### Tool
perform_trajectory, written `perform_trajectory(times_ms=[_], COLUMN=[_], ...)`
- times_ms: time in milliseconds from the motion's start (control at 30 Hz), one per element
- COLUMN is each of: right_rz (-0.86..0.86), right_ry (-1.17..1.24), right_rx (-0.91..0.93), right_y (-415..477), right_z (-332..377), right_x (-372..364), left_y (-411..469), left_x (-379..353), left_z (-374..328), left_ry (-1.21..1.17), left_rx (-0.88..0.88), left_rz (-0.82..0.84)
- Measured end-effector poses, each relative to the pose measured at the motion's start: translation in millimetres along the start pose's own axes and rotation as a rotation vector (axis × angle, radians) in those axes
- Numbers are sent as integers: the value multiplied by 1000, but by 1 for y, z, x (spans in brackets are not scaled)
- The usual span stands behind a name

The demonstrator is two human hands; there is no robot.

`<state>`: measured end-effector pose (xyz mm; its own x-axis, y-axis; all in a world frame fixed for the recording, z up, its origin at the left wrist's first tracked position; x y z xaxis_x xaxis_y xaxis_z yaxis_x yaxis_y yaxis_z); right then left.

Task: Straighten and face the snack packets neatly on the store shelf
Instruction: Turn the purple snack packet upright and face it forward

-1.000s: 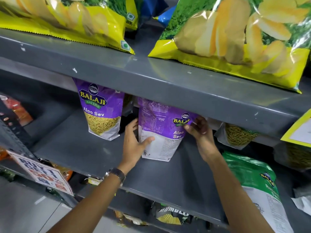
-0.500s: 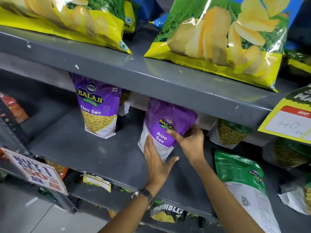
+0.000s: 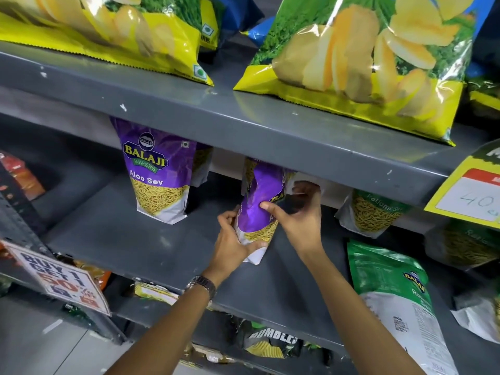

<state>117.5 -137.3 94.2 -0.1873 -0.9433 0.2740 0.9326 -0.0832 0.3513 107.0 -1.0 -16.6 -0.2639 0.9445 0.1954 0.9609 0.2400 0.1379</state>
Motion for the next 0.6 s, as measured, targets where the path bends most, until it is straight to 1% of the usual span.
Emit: perform_trajectory(times_ms=[67,133,233,333,433,500,600], right_rz=[-2,67,184,245,320,323,213], right_ry=[-39,-53,76,186,238,238,201], right_rx=[-25,-83,-114,-178,-258,-286,-270], right_y=[8,14,23,30,35,35,35], right_z=[-2,1,-2,-10,-27,-37,-46], right_x=[-1,-1,0,5,7,7,5], left_y=[4,7,14,23,36,44,54], left_x=[4,10,20,29,43,51,58], left_z=[-1,0,1,3,7,5,9], left_ry=[14,53,104,150,125,100,76], left_rx=[-11,-32,-52,-58,-45,-22,-12], left_rz=[21,42,86,131,202,267,307])
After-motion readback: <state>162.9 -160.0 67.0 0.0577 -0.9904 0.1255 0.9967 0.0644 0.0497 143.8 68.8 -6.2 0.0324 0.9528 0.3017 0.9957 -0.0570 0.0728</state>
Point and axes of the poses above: each hand's wrist, its own y-axis towards the middle knuckle, its own x-axis out of the back of the hand, z = x × y, the point moved 2 cm from there along y, towards the middle knuckle
